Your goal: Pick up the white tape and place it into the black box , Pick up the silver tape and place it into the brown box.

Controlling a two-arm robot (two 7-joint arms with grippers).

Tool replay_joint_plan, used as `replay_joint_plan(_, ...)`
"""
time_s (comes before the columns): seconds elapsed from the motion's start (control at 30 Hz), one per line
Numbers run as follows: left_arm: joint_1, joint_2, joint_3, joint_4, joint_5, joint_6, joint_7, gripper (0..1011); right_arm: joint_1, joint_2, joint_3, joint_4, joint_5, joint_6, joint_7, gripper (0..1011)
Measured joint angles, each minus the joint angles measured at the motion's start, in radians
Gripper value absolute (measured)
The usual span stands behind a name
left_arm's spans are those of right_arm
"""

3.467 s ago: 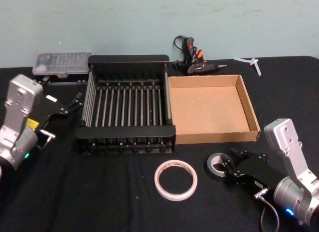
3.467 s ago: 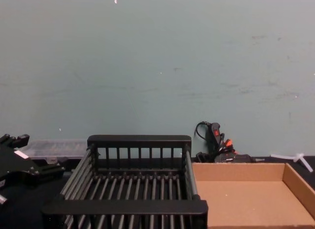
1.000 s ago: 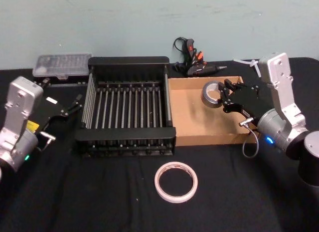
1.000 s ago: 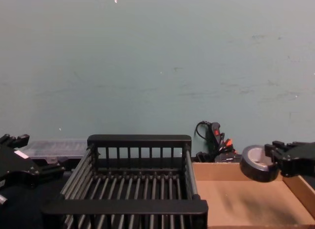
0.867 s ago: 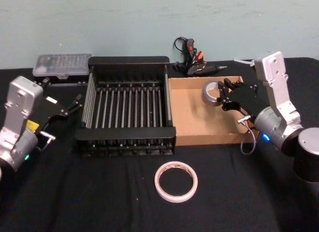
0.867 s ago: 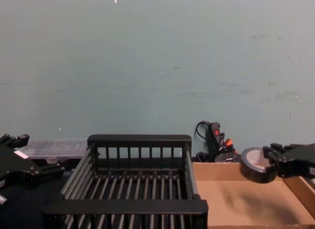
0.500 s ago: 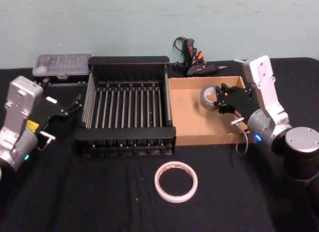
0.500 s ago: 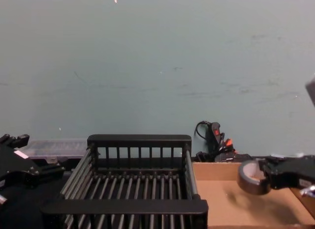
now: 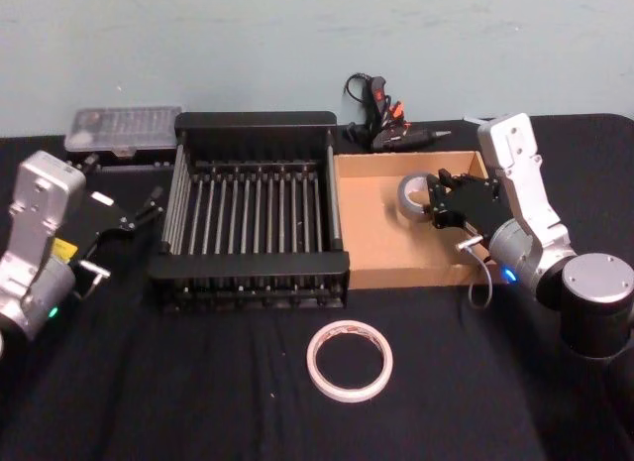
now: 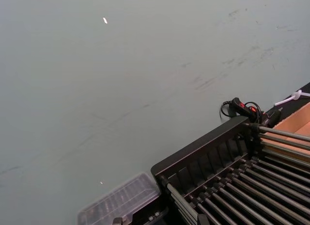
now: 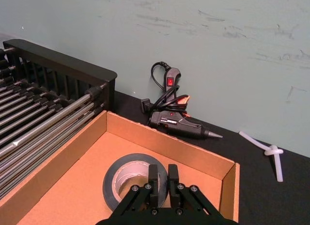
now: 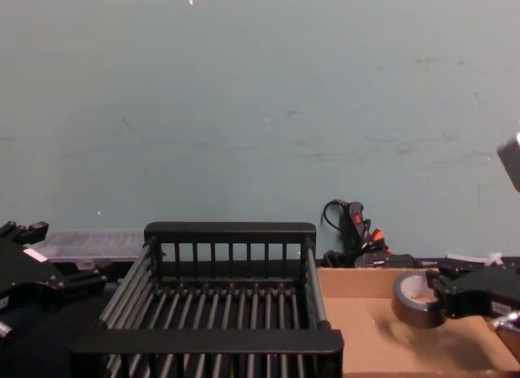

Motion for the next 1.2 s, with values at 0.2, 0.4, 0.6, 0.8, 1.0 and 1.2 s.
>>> replay_joint_plan(0.2, 0.000, 0.000, 0.000, 0.000, 0.000, 0.000, 0.000, 1001, 0.000, 0.000, 0.000, -0.001, 0.002, 0.000, 0.000, 255)
replay_joint_plan(0.4, 0.000, 0.000, 0.000, 0.000, 0.000, 0.000, 0.000, 1001, 0.000, 0.001, 0.000, -0.002, 0.004, 0.000, 0.001, 452)
replay_joint_plan(0.6, 0.000, 0.000, 0.000, 0.000, 0.000, 0.000, 0.000, 1001, 0.000, 0.001, 0.000, -0.002, 0.004, 0.000, 0.001, 633)
replay_joint_plan(0.8, 0.000, 0.000, 0.000, 0.000, 0.000, 0.000, 0.000, 1001, 0.000, 0.002, 0.000, -0.003, 0.005, 0.000, 0.002, 826)
replay_joint_plan(1.0, 0.000, 0.000, 0.000, 0.000, 0.000, 0.000, 0.000, 1002, 0.000, 0.002, 0.000, -0.003, 0.005, 0.000, 0.002, 987)
replay_joint_plan(1.2, 0.000, 0.000, 0.000, 0.000, 0.000, 0.000, 0.000, 1001, 0.000, 0.002, 0.000, -0.003, 0.006, 0.000, 0.002, 1002)
